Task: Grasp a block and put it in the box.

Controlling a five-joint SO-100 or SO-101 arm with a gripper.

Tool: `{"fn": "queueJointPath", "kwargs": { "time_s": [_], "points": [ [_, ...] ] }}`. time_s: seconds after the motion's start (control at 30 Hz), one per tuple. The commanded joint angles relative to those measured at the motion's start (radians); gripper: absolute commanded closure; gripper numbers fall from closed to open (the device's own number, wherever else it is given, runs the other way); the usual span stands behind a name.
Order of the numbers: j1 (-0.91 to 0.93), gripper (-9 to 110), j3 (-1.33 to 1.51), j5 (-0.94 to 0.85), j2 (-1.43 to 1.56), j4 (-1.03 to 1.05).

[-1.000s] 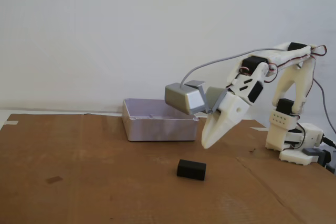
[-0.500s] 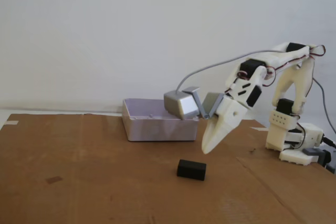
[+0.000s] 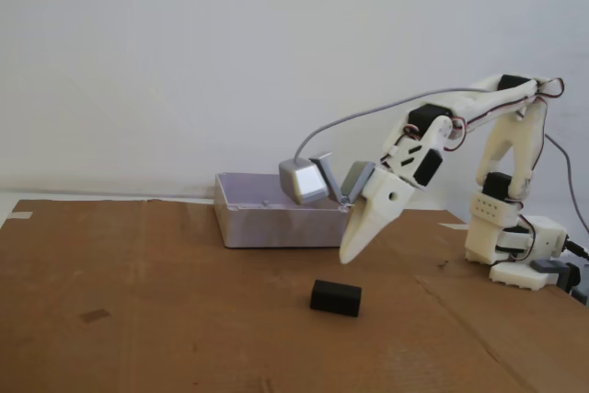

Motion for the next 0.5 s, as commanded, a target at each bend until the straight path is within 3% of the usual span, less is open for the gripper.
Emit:
{"fn": "queueJointPath", "kwargs": {
  "time_s": [0.0,0.47],
  "points": [
    [0.023,101,-0.112,-0.005,0.026,-0.043],
    [0.017,97,-0.104,-0.005,0.026,-0.041]
  ]
}}
